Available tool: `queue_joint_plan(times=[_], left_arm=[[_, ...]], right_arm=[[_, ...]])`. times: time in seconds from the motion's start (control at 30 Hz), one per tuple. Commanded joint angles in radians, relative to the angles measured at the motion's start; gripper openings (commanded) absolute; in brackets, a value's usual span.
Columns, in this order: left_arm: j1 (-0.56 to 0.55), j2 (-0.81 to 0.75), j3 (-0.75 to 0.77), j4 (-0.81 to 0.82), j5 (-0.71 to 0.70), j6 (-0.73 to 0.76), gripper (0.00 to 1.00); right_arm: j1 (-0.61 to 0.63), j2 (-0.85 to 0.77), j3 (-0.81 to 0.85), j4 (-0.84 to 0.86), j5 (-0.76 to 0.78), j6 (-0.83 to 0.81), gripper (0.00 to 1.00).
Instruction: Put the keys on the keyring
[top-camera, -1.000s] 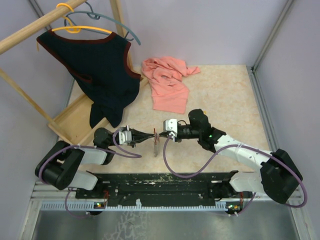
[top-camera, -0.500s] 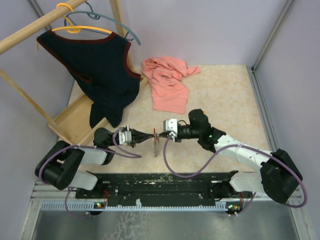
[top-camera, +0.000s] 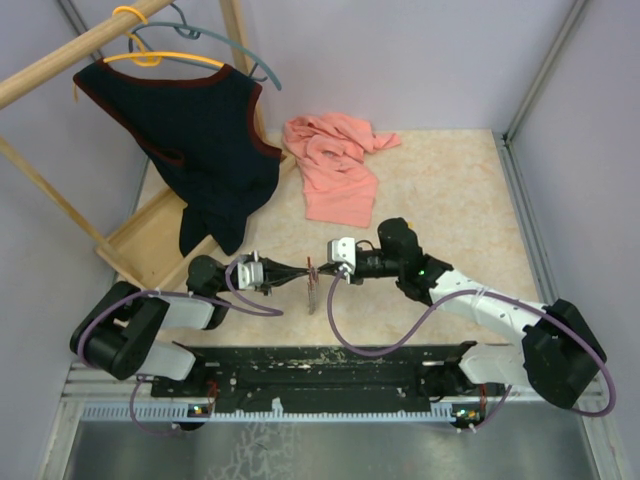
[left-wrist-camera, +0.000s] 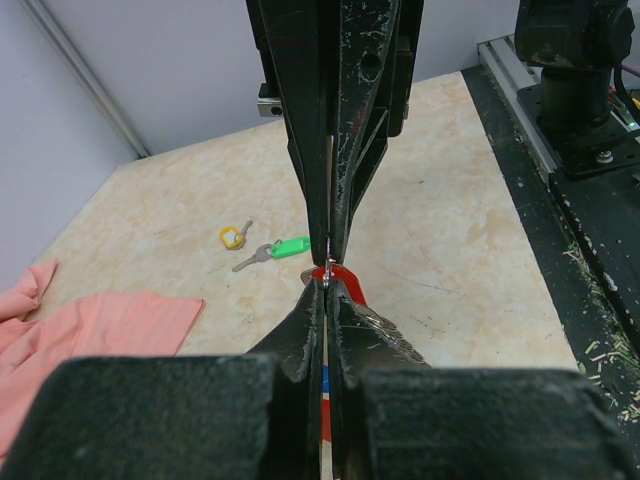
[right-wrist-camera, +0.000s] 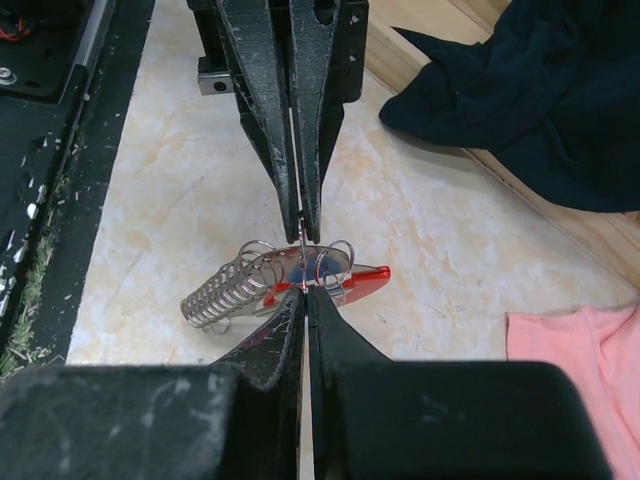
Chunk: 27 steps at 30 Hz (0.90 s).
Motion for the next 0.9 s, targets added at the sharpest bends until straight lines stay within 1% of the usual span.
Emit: queue_joint_plan(times=[0.0, 0.37, 0.57, 0.87], left_arm=[[0.000, -0.003, 0.022, 0.025, 0.020, -0.003, 0.00], [0.000, 0.000, 0.023, 0.030, 0.026, -0.006, 0.00], [0.000, 0.002, 0.024, 0.033, 0.034, -0.012, 0.00], [-0.002, 0.003, 0.026, 0.043, 0.043, -0.026, 0.00]], right_arm=[[0.006, -0.031, 0.049, 0.033, -0.049, 0.006, 0.00], [0.007, -0.018, 0.062, 0.021, -0.058, 0.013, 0.00], [0.007, -0.009, 0.066, 0.048, -0.055, 0.053, 0.00], [0.018, 0.002, 0.075, 0.052, -0.066, 0.052, 0.00]])
